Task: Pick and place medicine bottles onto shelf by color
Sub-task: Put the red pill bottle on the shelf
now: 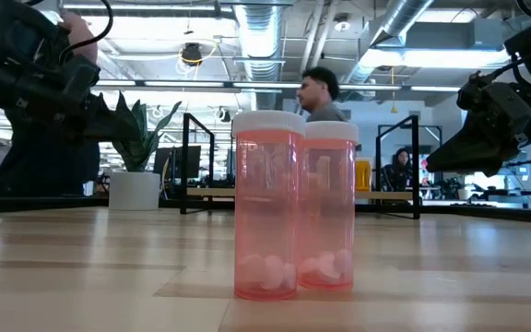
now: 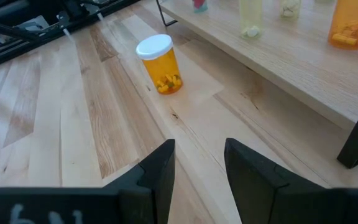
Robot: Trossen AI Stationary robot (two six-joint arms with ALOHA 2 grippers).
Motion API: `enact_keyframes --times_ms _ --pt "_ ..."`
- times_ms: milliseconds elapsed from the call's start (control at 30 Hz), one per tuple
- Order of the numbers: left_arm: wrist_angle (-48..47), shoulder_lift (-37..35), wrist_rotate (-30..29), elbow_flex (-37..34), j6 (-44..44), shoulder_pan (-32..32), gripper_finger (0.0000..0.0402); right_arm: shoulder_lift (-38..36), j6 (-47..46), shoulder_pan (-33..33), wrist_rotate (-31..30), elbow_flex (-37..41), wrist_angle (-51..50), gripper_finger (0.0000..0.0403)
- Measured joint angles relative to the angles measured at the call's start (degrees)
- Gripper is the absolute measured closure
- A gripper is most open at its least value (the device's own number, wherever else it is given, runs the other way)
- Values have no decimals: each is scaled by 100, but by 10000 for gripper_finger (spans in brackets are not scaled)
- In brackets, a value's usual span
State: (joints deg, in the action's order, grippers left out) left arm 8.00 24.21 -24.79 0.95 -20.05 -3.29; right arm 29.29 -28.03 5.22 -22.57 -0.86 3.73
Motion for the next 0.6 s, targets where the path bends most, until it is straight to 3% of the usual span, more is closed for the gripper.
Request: enact_keyframes --times_ms 133,600 --pt "-18 0 -249 0 -7 -2 388 1 0 0 0 0 1 241" --pt "-375 7 -253 0 -30 -2 388 1 0 2 -2 0 0 241"
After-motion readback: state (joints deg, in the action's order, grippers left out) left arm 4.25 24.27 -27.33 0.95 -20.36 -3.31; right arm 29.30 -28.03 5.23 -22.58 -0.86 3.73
